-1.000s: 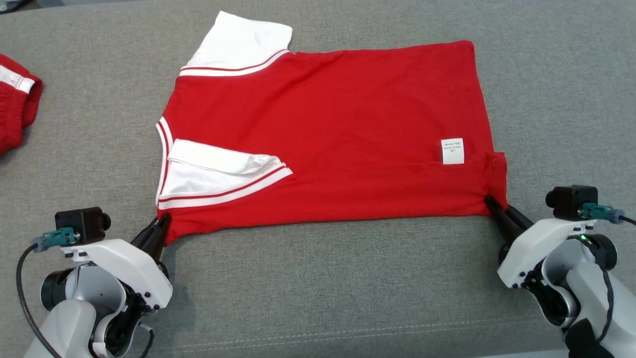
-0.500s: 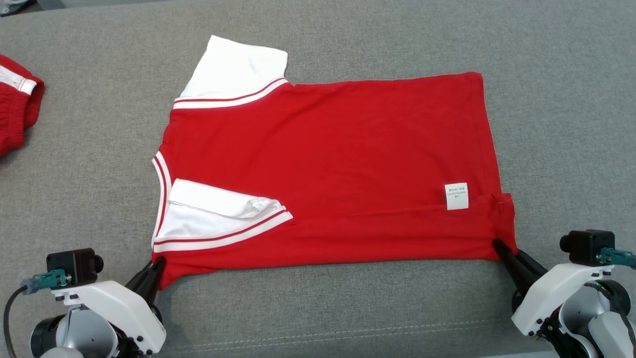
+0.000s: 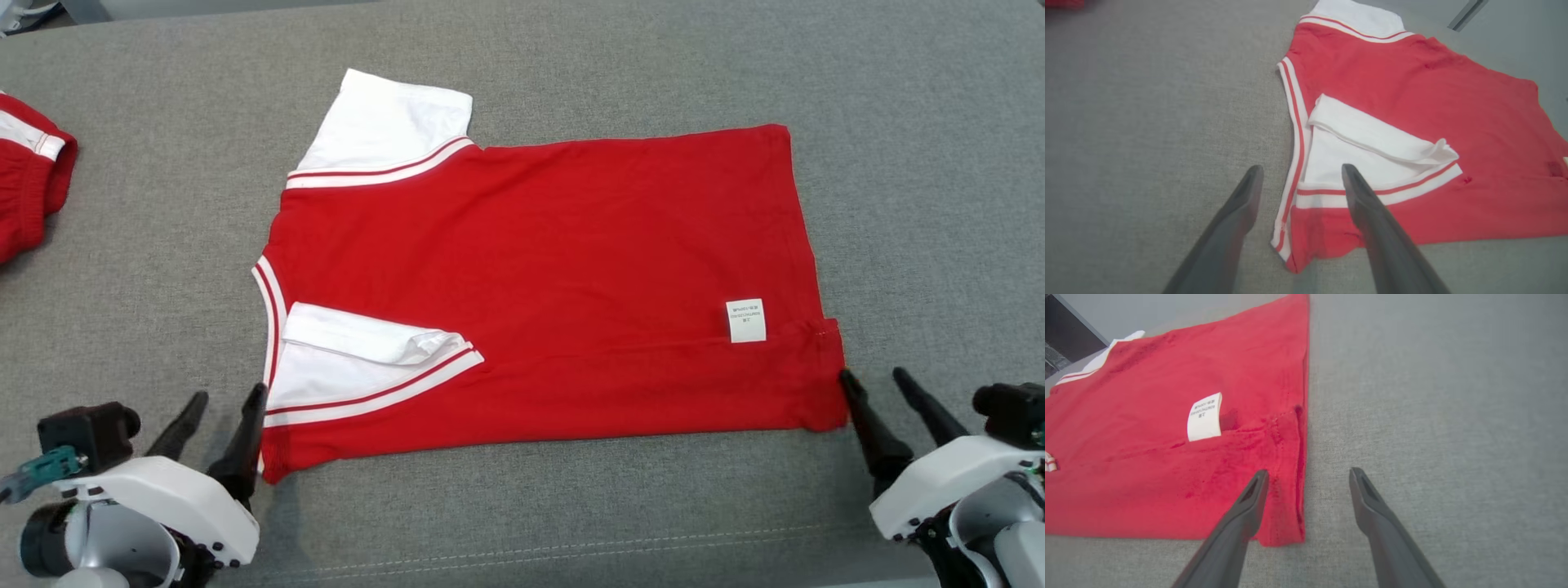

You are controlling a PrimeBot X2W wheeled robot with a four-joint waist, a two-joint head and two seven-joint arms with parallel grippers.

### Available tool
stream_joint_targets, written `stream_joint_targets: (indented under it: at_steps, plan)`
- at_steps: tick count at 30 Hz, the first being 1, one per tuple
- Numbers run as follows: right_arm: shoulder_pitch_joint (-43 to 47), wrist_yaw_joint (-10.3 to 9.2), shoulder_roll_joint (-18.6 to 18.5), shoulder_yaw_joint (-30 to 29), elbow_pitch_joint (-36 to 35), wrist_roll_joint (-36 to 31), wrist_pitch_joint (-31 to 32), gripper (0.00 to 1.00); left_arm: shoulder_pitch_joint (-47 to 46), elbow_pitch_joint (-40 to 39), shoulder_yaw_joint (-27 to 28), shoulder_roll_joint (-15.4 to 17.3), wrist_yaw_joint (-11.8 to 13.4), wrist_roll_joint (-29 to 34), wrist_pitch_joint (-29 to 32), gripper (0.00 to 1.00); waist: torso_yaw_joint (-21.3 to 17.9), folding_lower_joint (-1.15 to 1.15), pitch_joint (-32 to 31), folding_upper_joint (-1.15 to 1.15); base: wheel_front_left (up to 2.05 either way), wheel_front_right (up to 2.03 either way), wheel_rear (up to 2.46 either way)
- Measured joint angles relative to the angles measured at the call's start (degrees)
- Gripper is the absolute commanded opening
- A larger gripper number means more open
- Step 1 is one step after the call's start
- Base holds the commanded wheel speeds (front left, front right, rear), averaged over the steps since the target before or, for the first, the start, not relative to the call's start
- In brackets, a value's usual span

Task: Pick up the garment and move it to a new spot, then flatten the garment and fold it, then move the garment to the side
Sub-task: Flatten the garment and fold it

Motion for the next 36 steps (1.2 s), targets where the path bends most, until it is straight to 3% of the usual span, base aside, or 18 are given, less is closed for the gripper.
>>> stream_joint_targets:
  at_steps: [6,12,14,19,23,29,36]
  plan:
    - [-0.71,0.0,2.04,-5.82,-2.11,-6.42,-6.64,1.0,-3.3,-3.39,1.42,1.6,0.42,4.58,-6.98,1.0,-0.73,0.0,0.27,0.0,0.0,0.0,0.0]
    - [-7.37,0.0,3.6,-6.64,-2.23,-10.37,-8.02,1.0,-15.14,-3.59,1.4,3.1,-1.56,6.89,-9.12,1.0,-2.34,0.0,2.13,0.0,0.0,0.0,0.0]
    - [-12.9,0.0,3.35,-4.85,-1.11,-10.88,-7.87,1.0,-23.15,-0.76,0.22,4.85,-4.02,7.08,-6.78,1.0,-3.19,0.0,3.59,0.0,0.0,0.0,0.0]
    - [-23.25,0.0,2.72,1.47,4.48,-9.4,-4.93,1.0,-36.89,8.83,-3.94,5.55,-10.07,5.84,1.3,1.0,-4.81,0.0,6.48,0.0,0.0,0.0,0.0]
    - [-31.61,0.0,1.86,6.11,8.83,-6.27,-2.38,1.0,-46.95,16.57,-6.37,6.12,-13.25,4.94,6.62,1.0,-6.03,0.0,9.15,0.0,0.0,0.0,0.0]
    - [-42.03,0.0,1.2,13.61,14.15,-0.65,3.24,1.0,-58.45,26.08,-9.99,6.75,-15.03,3.67,13.06,1.0,-7.86,0.0,12.94,0.0,0.0,0.0,0.0]
    - [-49.65,0.0,1.22,20.05,17.44,5.06,6.73,1.0,-64.63,34.67,-12.23,7.42,-15.52,2.47,15.96,1.0,-9.85,0.0,16.34,0.0,0.0,0.0,0.0]
